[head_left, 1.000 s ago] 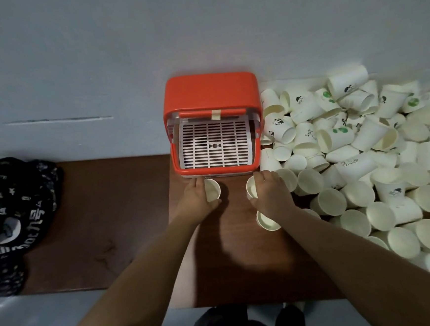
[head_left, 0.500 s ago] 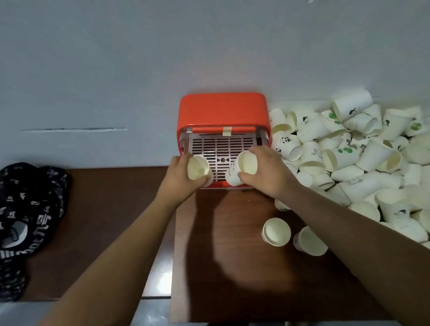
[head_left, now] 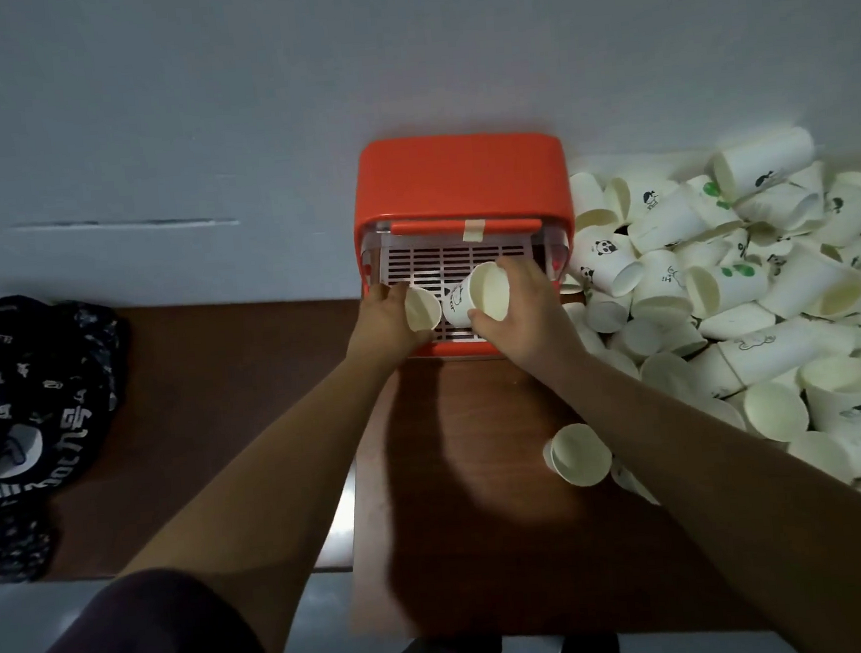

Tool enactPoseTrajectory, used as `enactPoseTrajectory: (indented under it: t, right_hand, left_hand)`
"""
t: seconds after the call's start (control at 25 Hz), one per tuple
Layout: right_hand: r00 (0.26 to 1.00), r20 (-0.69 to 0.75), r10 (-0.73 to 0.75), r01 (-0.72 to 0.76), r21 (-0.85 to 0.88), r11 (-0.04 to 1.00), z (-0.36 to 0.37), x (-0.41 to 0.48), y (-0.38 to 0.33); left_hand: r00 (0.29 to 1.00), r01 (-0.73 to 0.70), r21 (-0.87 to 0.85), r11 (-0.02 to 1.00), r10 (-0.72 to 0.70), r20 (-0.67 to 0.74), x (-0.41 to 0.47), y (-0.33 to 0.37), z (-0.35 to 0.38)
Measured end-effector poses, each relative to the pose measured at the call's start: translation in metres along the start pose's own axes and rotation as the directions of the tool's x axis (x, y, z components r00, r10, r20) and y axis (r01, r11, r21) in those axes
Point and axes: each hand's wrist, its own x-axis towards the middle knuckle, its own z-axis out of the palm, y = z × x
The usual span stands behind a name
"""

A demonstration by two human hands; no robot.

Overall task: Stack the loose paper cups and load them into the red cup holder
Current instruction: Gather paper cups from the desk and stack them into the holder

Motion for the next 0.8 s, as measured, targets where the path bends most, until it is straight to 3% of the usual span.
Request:
enactPoseTrajectory:
  t: [0.28, 0.52, 0.68, 0.8]
  right_hand:
    - [0.998, 0.023, -0.058, 0.054, 0.13, 0.99, 0.023, 0.009, -0.018]
    - [0.976, 0.209, -0.053, 0.04, 0.068, 0.997, 0.045, 0.015, -0.019]
    - [0.929, 0.37, -0.027, 0.031, -0.004, 1.0, 0.057, 0.022, -0.014]
    - [0.923, 0.381, 0.064, -0.037, -0.077, 0.996, 0.068, 0.022, -0.008]
  left_hand:
    - [0.995, -0.075, -0.107, 0.991, 0.08, 0.051, 0.0, -0.016, 0.003]
    - [0.982, -0.091, -0.243, 0.966, 0.128, 0.14, -0.008, -0.032, -0.019]
    - [0.989, 0.051, -0.379, 0.924, 0.007, 0.149, -0.018, -0.032, -0.025]
    - [0.99, 0.012, -0.397, 0.918, 0.046, 0.137, -0.023, -0.031, -0.023]
